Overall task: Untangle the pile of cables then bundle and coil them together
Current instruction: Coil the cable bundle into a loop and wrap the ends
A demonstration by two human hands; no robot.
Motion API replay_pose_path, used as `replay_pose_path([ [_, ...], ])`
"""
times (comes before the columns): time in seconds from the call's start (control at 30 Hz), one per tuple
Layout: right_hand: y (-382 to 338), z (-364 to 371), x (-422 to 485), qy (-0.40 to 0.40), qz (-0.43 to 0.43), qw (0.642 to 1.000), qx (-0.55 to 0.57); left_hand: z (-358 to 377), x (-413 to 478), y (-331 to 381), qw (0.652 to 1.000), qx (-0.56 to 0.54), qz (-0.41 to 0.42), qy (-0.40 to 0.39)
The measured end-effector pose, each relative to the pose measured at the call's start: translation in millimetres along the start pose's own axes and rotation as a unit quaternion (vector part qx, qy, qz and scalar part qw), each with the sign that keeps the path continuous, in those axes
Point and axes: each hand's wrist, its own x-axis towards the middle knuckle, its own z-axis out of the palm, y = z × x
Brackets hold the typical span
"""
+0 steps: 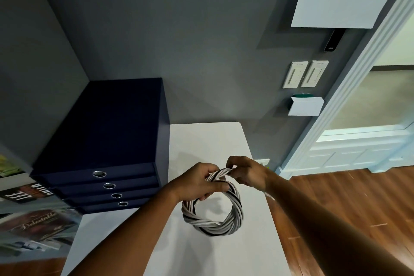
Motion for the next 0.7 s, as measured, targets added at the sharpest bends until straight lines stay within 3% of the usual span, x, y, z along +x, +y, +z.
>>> replay_pose_path([
  [0.1,-6.7,-4.7,1.5,-0.045,0.089,0.993,0.057,2.0,1.9,-1.3,0.998,0.053,0.0,0.018],
  [0.23,-11.3,-9.2,3.6,-0.086,0.121,0.985,0.088,1.5,2.8,1.6,0.997,0.057,0.025,0.042],
  [0.53,-8.5,-21.3,8.3,-0.025,-0.027,0.991,0.131,-7.6,1.2,9.8,0.995,-0.043,0.022,0.084],
  [0.7,-11.9,-18.2,13.6,0.023,-0.081,0.996,0.003,-5.4,-1.2,9.3,0.992,-0.055,0.014,0.111],
])
